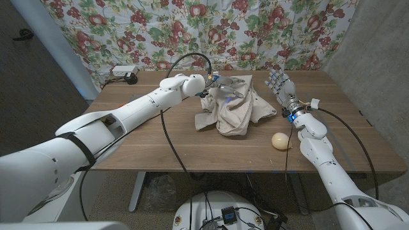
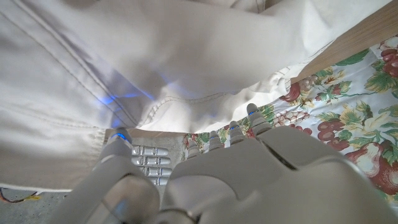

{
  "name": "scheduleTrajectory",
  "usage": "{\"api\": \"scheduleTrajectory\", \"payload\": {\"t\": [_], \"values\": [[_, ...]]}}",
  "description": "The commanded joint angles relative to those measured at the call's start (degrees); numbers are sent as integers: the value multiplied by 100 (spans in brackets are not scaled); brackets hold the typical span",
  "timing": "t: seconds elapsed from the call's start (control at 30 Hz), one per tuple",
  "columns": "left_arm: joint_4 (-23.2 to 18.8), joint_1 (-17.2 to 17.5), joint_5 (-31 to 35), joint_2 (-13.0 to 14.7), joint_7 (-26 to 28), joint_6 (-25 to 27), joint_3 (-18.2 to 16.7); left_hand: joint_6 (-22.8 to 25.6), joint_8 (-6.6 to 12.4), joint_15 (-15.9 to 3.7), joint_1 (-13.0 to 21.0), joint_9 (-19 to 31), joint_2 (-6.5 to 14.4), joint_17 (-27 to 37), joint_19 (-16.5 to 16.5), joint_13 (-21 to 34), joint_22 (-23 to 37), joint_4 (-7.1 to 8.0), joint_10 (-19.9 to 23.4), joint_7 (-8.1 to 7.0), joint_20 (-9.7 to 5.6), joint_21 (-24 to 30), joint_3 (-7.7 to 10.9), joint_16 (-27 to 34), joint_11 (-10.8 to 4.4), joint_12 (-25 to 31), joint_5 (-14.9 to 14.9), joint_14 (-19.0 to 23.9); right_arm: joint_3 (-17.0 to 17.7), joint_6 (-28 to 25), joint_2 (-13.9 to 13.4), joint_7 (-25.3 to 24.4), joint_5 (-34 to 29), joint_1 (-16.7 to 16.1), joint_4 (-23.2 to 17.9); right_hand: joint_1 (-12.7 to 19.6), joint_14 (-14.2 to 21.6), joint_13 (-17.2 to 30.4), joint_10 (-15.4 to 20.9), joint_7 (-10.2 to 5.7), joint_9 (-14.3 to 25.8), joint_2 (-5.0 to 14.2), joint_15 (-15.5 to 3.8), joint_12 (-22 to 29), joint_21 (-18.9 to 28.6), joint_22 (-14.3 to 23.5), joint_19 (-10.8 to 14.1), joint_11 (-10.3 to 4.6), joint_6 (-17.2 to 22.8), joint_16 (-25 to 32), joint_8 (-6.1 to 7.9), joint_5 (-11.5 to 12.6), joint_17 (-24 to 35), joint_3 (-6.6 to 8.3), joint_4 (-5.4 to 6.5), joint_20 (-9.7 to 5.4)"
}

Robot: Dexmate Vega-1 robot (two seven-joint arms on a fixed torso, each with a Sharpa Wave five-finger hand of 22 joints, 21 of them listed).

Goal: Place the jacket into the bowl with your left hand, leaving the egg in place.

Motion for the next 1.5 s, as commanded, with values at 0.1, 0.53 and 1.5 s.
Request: {"api": "scheduleTrajectory", "payload": {"t": [0.1,0.53,1.5], "values": [[95,4,101,-27,-9,32,123,-40,-3,48,68,20,4,25,-48,31,19,-17,-59,-35,11,-11,-15,-12,10,-13,39,-87,1,3,-8,34,25,-17,-68,-29,44,16,25,-3,12,353,-151,13,37,26,50,-25,33,24,23,-13,10,44,1,-429],[369,-54,67,-130,-17,-26,237,-117,-17,90,78,22,3,23,-34,31,22,-32,-113,-36,12,-26,-35,-14,-3,-26,48,-118,-2,13,-8,50,26,9,-70,-30,56,16,39,-5,12,357,-149,17,40,26,60,-20,39,27,24,-15,10,52,1,-434],[325,-11,130,-102,-135,74,420,-217,-17,135,122,25,11,22,11,32,29,-67,-158,-35,11,-50,-69,-4,-14,-26,67,-125,-6,49,-12,61,22,-15,-117,-33,62,15,38,-2,12,354,-146,14,40,25,65,-19,42,26,23,-20,10,64,0,-434]]}}
